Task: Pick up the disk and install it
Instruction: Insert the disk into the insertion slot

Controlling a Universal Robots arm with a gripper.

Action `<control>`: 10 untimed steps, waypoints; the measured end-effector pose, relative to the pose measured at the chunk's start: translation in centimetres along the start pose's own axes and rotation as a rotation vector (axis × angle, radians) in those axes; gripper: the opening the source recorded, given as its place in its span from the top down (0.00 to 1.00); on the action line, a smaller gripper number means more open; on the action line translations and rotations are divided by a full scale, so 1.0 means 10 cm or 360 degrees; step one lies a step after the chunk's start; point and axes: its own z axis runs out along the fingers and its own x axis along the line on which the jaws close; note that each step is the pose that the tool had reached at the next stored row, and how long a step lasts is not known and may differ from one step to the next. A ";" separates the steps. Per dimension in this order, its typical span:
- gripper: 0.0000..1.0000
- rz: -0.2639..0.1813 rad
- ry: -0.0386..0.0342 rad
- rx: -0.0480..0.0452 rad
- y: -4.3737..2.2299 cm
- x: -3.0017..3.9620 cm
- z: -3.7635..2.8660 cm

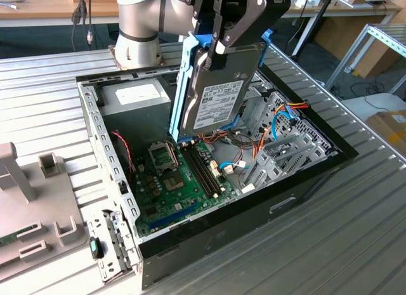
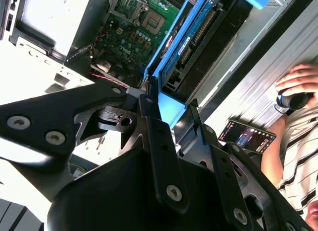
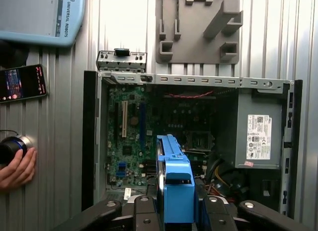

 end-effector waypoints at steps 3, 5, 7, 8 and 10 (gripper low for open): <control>0.63 0.0000 0.0000 0.0000 -0.082 0.002 0.001; 0.63 0.0000 0.0000 0.0000 -0.176 0.004 0.002; 0.63 0.0000 0.0000 0.0000 -0.183 0.005 0.001; 0.63 0.0000 0.0000 0.0000 -0.184 0.024 0.001; 0.63 0.0000 0.0000 0.0000 -0.182 0.065 0.000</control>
